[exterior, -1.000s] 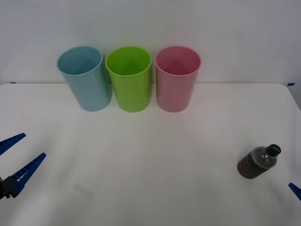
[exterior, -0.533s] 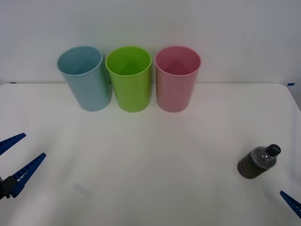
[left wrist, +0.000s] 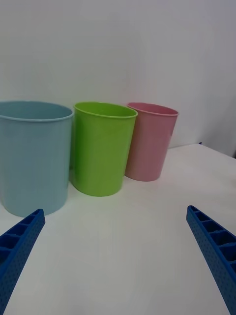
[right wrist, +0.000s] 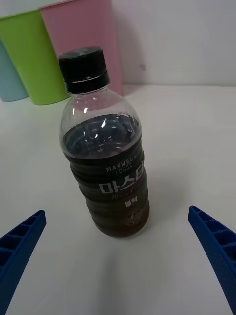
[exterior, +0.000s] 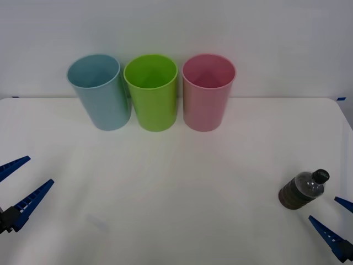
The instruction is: Grasp the object on the table and drop it into the matching bin: aluminum can to the light blue bin, PET bottle to the pink bin.
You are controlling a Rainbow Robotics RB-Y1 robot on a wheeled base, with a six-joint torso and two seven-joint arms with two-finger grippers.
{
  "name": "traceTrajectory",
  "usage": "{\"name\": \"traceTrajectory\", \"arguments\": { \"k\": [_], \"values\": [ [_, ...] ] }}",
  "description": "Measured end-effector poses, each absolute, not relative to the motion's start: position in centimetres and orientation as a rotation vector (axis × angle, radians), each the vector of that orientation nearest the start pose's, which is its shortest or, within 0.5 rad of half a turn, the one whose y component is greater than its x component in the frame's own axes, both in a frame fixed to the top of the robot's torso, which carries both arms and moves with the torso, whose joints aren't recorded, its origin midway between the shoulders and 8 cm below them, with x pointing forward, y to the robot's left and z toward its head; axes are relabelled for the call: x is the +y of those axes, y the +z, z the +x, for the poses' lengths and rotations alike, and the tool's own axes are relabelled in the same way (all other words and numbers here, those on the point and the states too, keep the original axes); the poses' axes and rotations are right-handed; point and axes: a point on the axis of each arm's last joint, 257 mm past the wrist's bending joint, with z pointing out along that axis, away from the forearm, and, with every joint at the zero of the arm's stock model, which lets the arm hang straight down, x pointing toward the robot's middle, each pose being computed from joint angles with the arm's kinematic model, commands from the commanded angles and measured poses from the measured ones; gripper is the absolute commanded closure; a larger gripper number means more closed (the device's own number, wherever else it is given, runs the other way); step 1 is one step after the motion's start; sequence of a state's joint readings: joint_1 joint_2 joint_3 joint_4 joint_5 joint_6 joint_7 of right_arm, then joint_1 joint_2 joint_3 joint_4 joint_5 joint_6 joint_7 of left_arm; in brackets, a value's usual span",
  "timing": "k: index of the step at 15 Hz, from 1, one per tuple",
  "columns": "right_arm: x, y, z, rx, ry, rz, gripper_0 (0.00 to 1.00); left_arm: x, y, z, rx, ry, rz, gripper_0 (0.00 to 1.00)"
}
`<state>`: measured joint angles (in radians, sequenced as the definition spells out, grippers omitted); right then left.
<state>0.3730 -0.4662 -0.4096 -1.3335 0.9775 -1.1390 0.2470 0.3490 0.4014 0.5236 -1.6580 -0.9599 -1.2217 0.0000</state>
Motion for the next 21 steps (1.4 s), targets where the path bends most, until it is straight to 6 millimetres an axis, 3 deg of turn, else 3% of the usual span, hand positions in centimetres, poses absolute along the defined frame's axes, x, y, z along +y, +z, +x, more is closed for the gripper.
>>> {"name": "traceTrajectory", "arguments": {
  "k": [13, 21],
  "values": [
    [-34.0, -30.5, 37.8, 1.624, 0.357, -0.36, 0.0, 33.0, -16.9, 34.2, 1.441, -0.567, 0.465, 0.0],
    [-32.4, -30.3, 39.9, 1.605, 0.348, -0.347, 0.0, 33.0, -16.9, 34.2, 1.441, -0.567, 0.465, 0.0]
  ]
}}
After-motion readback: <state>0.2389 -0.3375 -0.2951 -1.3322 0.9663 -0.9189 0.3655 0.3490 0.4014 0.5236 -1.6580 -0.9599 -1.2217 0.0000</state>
